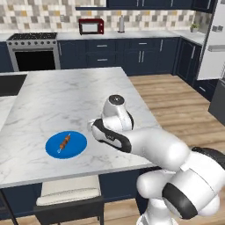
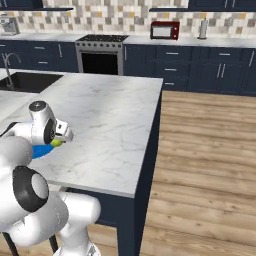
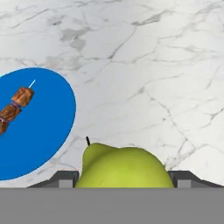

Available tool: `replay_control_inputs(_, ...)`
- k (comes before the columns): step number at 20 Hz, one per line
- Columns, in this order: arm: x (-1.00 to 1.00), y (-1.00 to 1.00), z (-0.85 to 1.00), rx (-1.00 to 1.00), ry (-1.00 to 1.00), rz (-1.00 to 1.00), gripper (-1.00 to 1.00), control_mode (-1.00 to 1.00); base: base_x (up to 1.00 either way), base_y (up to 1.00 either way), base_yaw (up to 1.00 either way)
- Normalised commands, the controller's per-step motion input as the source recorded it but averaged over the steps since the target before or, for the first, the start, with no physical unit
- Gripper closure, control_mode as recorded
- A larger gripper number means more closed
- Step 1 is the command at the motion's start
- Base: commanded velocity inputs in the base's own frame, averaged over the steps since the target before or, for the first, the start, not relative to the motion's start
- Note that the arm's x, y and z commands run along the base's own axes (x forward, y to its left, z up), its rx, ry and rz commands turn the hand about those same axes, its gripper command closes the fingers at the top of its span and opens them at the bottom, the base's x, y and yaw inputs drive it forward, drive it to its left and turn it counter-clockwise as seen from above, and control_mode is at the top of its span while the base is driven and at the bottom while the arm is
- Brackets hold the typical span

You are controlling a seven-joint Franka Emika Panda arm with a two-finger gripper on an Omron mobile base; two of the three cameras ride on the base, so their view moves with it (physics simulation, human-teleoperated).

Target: Pick up the pear and apple from the fridge and place one fruit on each plate on the dining counter.

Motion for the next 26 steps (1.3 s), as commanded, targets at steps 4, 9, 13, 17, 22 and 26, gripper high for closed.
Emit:
replay_control_inputs(4,0.24,1.0,0.08,-0.14,0.13,0.12,1.0,-1.0,0.0,0.0,0.0)
replay_control_inputs(9,-0.15,0.97,-0.46,-0.13,0.0,0.05,1.0,-1.0,0.0,0.0,0.0)
replay_control_inputs(13,0.01,0.39,-0.69,-0.02,-0.05,0.0,1.0,-1.0,0.0,0.0,0.0)
replay_control_inputs(17,0.23,0.06,-0.67,0.0,-0.02,0.0,1.0,-1.0,0.0,0.0,0.0)
replay_control_inputs(22,0.37,0.08,-0.5,0.0,0.0,0.0,1.0,-1.0,0.0,0.0,0.0)
replay_control_inputs(26,0.28,0.42,-0.28,0.0,0.0,0.0,1.0,-1.0,0.0,0.0,0.0)
